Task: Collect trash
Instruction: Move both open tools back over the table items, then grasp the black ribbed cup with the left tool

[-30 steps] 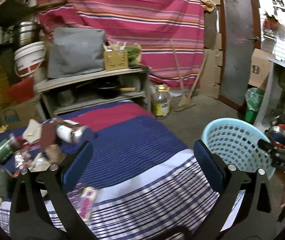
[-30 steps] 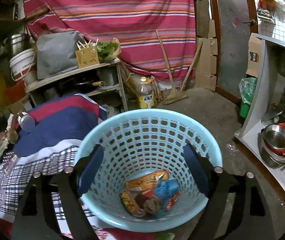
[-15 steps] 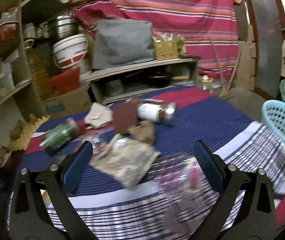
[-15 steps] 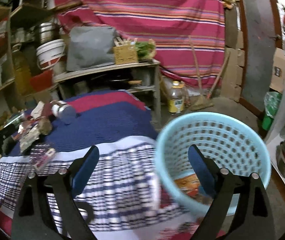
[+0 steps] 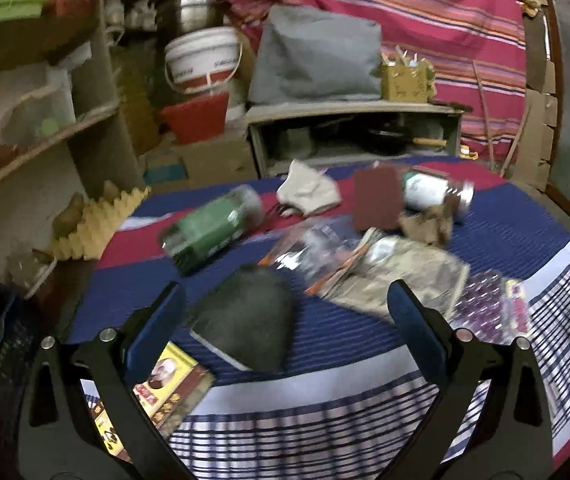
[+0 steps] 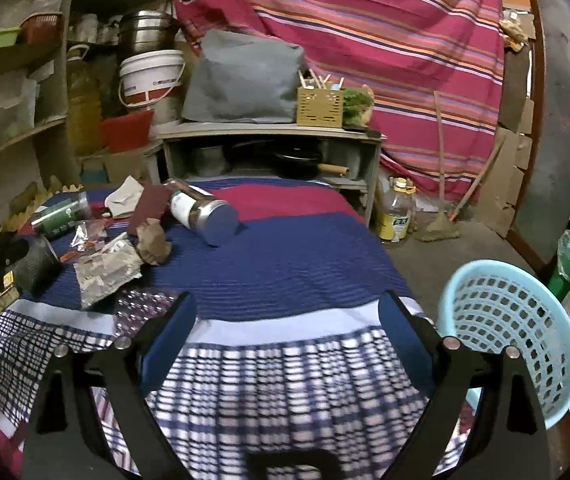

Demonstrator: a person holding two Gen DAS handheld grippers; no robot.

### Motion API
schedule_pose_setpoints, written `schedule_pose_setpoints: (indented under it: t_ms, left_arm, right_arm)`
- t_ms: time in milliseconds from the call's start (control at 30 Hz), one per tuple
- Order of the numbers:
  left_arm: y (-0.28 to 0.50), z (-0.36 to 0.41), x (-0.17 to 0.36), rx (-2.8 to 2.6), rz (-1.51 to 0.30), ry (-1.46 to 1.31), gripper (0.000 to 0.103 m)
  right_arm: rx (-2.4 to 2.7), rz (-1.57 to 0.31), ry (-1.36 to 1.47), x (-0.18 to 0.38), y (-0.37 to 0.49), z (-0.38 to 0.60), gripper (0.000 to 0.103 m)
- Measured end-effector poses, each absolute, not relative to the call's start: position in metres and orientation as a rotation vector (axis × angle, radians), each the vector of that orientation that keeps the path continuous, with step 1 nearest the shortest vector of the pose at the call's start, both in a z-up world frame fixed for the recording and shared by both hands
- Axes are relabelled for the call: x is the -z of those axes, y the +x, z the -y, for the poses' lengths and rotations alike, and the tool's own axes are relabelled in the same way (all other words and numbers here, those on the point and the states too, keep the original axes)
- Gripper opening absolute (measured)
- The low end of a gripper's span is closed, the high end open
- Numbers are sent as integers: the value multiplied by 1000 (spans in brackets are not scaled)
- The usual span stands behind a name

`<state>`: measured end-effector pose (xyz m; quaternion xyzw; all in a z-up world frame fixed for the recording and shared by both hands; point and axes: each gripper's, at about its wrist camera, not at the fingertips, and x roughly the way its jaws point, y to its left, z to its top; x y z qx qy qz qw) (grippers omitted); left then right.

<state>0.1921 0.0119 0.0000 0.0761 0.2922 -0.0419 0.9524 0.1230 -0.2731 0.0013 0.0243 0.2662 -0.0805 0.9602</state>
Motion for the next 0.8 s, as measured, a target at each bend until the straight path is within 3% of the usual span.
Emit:
schedule_pose_setpoints:
  t_ms: [267,700,800]
  left_arm:
    - [230,-61,20,113,-692,51,97]
    - [266,-44,54,157,-804,153,97]
    - [264,-46,52,165,-790,141,88]
  right_arm:
    - [151,-595,57,7,141,251,90]
    - [109,-648,7,13,168,219,90]
    - [89,-652,6,14,172,211,90]
